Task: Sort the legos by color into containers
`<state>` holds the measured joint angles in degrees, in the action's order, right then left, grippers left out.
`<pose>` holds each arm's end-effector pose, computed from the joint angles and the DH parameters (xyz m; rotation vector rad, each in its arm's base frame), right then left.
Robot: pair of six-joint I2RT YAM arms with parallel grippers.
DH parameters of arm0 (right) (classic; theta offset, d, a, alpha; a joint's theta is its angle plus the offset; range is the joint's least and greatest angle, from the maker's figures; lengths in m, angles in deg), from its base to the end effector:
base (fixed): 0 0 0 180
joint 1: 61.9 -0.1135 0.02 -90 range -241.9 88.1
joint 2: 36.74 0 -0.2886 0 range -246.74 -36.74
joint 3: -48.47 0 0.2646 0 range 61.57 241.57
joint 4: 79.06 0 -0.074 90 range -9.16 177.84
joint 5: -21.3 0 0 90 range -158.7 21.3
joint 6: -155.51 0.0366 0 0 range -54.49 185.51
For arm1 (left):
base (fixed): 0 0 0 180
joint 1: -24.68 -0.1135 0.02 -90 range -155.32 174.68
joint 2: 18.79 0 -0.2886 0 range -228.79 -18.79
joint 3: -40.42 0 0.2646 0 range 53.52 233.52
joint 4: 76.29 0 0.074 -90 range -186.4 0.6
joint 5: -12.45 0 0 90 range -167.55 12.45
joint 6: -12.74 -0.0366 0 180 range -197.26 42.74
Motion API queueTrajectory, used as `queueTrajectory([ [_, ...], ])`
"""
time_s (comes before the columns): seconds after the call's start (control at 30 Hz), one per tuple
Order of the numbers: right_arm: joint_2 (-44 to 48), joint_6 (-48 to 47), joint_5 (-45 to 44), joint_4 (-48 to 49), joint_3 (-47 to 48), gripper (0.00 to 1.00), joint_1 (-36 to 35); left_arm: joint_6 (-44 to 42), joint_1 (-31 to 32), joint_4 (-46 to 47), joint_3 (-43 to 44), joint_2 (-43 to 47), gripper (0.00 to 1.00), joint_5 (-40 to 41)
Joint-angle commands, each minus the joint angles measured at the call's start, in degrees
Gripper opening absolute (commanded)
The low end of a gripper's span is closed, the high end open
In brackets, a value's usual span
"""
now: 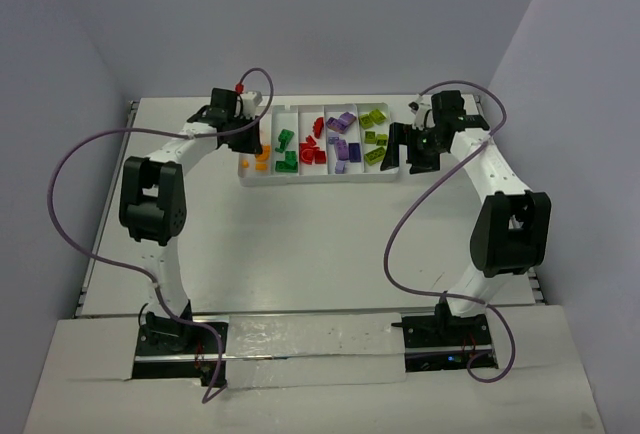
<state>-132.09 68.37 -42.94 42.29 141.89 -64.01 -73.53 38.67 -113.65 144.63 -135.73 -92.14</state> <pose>0.3631 0.0293 0.2988 -0.1382 2.5843 0.6196 0.4626 -0.1248 0.2285 0.3332 2.4352 -0.4479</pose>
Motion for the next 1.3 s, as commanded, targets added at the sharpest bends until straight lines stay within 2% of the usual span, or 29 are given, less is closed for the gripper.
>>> queueTrajectory([
  [0.0,-0.46,0.31,0.70,2.39,2.13,1.00,-0.44,0.54,-0.46,2.99,3.89,-0.82,0.27,1.15],
  [0.07,-0.58,0.31,0.57,2.48,2.52,1.00,-0.35,0.40,-0.37,2.81,4.38,-1.10,0.47,0.93],
  [0.17,-0.59,0.31,0.28,2.73,2.96,1.00,-0.43,0.31,-0.41,2.68,4.68,-0.72,0.60,0.83],
  [0.23,-0.32,0.28,-0.34,2.98,3.51,1.00,-0.53,0.20,-0.46,2.02,5.42,0.33,0.73,0.53],
  [0.27,-0.11,0.22,-0.59,2.96,3.88,1.00,-0.57,0.14,-0.48,1.61,5.89,0.94,0.82,0.48],
  [0.3,0.20,0.22,-0.86,3.11,4.56,1.00,-0.70,0.18,-0.55,1.06,6.42,1.99,0.95,0.35],
  [0.43,1.69,0.06,-2.09,3.42,7.51,1.00,-0.79,0.83,-0.97,-1.28,8.09,6.59,0.99,-1.66],
  [0.6,6.41,-1.48,-5.88,6.49,6.63,1.00,-0.75,1.92,-3.07,-3.20,4.41,16.44,0.99,-2.90],
  [0.7,11.41,-3.19,-9.90,10.26,1.01,1.00,-0.62,3.01,-7.51,-3.34,-1.71,23.36,0.99,-6.20],
  [0.87,20.27,-5.67,-15.46,17.54,-12.44,1.00,-0.62,3.65,-21.62,-2.55,-14.71,31.67,0.99,-13.88],
  [0.93,21.99,-6.02,-17.38,18.15,-15.22,1.00,-0.56,1.76,-24.37,-1.63,-19.54,35.50,0.99,-11.22],
  [1.07,23.14,-5.05,-17.85,19.75,-18.53,1.00,-0.48,-0.27,-24.54,1.38,-28.20,41.37,0.99,-4.67],
  [1.27,22.66,-3.96,-17.41,20.14,-19.01,1.00,-0.57,-1.40,-24.54,3.64,-31.48,43.90,0.99,-3.18],
])
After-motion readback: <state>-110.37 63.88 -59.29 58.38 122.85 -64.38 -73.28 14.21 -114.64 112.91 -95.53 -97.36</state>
